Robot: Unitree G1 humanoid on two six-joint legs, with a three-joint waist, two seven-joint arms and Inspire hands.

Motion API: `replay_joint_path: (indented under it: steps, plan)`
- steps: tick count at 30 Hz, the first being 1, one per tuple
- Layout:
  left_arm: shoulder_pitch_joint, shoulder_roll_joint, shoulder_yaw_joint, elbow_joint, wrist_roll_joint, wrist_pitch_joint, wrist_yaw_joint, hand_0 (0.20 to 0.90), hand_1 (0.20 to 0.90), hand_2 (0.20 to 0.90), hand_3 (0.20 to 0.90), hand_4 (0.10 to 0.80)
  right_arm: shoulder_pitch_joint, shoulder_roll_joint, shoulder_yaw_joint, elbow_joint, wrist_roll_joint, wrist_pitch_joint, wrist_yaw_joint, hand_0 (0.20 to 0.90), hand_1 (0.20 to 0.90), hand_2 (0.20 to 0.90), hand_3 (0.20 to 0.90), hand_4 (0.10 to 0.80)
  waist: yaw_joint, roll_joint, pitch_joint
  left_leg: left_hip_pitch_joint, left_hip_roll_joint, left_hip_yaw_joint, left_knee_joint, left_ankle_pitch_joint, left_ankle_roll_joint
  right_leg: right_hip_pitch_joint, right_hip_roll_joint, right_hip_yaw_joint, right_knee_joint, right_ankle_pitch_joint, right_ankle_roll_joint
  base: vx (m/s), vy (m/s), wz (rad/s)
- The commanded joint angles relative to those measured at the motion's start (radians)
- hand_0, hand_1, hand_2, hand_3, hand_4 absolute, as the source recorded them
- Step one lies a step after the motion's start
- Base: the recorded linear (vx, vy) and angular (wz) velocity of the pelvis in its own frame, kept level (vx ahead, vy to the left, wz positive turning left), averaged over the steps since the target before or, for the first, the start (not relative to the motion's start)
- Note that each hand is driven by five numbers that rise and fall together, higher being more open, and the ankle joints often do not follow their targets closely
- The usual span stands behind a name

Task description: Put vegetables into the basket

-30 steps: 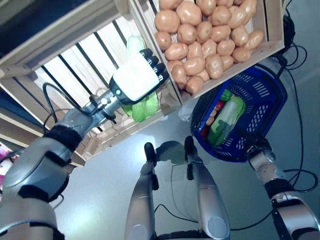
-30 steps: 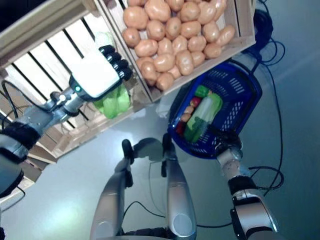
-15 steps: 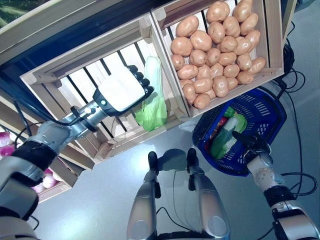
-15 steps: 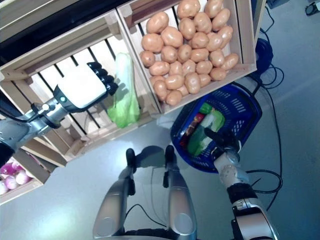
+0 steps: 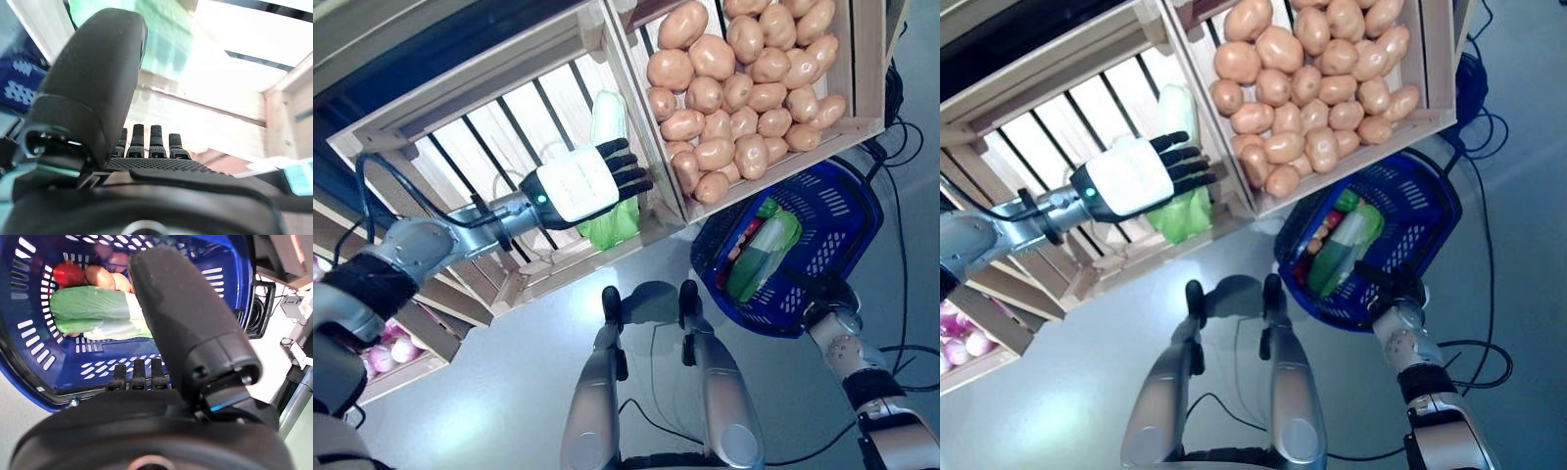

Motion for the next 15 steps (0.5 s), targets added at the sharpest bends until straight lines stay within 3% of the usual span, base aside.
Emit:
replay_joint_path:
  steps: [1,5,10,15]
  plan:
    - [-0.144,0.032,0.044,-0.096,-0.005,-0.053,0.006,0.9,0.9,0.9,0.9,0.8,0.008,-0.114,-0.019,-0.003,0.031,-0.046,0.03,0.9,0.9,0.9,0.9,0.8,-0.007,0.01,-0.004,-0.094,-0.026,0.029,0.149,-0.076,-0.019,0.048,-0.018,-0.06,-0.025,0.013,0.02,0.0,0.0,0.0]
    - [-0.2,0.018,-0.015,-0.073,-0.036,-0.1,-0.093,0.9,0.9,0.9,0.9,0.8,-0.008,-0.113,-0.011,0.024,0.023,-0.065,0.046,0.9,0.9,0.9,0.9,0.8,-0.01,0.005,-0.004,-0.121,-0.025,0.035,0.168,-0.082,-0.016,0.019,-0.024,-0.056,-0.011,0.016,0.026,0.037,-0.008,0.05]
    - [-0.238,0.005,-0.055,-0.069,-0.069,-0.087,-0.187,0.9,0.9,0.9,0.9,0.8,-0.013,-0.108,-0.011,0.059,0.016,-0.078,0.067,0.9,0.9,0.9,0.9,0.8,-0.014,0.006,-0.004,-0.133,-0.022,0.04,0.179,-0.092,-0.014,0.0,-0.024,-0.049,0.002,0.013,0.03,0.039,-0.004,0.05]
    - [-0.28,-0.008,-0.082,-0.057,-0.067,-0.128,-0.213,0.9,0.9,0.9,0.9,0.8,-0.021,-0.1,-0.007,0.092,0.015,-0.088,0.1,0.9,0.9,0.9,0.9,0.8,-0.016,0.004,-0.004,-0.145,-0.019,0.041,0.185,-0.094,-0.014,-0.014,-0.026,-0.049,0.005,0.017,0.031,0.01,-0.003,0.0]
